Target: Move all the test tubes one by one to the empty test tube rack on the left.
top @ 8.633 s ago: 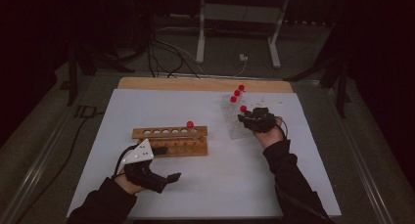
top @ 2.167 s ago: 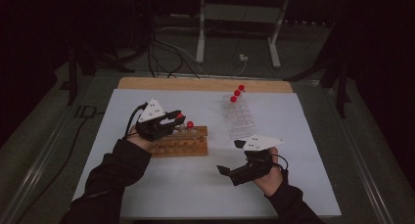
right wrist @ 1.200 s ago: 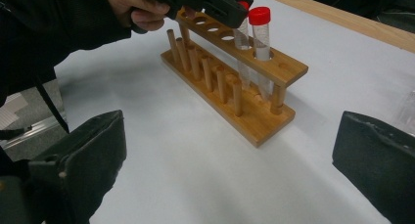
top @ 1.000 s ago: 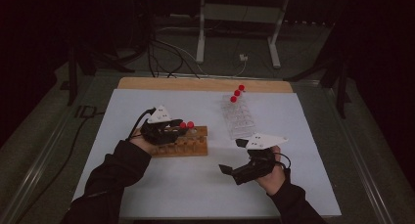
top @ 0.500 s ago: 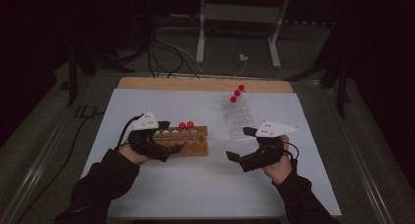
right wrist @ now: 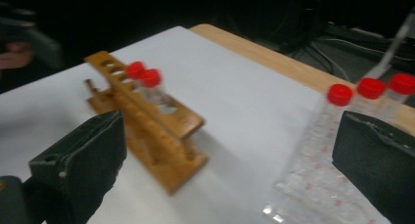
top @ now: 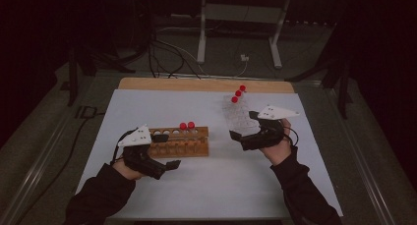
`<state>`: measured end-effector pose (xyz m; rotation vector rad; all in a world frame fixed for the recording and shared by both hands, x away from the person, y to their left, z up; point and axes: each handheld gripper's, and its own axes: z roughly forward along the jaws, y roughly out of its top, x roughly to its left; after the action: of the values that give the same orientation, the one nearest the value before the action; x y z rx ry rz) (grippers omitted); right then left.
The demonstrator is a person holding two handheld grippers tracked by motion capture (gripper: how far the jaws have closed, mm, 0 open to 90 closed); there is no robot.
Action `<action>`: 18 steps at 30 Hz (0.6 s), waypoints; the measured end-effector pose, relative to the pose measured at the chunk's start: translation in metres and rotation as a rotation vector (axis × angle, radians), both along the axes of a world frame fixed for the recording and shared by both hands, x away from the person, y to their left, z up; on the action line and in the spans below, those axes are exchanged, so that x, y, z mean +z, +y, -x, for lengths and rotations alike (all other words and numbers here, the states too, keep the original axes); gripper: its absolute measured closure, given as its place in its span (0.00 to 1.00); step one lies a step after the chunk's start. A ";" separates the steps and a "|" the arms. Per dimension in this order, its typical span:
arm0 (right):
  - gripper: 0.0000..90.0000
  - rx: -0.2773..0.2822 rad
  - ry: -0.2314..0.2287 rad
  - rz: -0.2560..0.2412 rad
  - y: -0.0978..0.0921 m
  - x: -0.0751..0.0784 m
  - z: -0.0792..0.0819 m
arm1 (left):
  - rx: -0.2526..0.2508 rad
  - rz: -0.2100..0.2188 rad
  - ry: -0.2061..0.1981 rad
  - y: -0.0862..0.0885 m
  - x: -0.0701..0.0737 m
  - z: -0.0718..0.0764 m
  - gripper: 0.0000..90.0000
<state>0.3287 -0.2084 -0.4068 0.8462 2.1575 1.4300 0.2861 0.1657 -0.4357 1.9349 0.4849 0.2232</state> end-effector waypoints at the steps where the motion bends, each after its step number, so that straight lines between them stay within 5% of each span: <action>1: 0.00 -0.014 -0.001 0.002 -0.001 0.000 -0.004 | -0.001 0.006 0.004 0.001 -0.001 0.001 0.04; 10: 0.00 -0.144 0.008 0.020 -0.004 -0.005 -0.037 | 0.002 0.014 0.003 0.004 -0.003 0.002 0.04; 18: 0.00 -0.204 0.048 0.056 -0.003 -0.016 -0.065 | 0.011 0.024 -0.002 0.006 -0.002 0.003 0.04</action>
<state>0.3938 -0.2111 -0.4226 1.0554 2.0677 1.2545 0.2831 0.1720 -0.4382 1.9088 0.4951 0.2254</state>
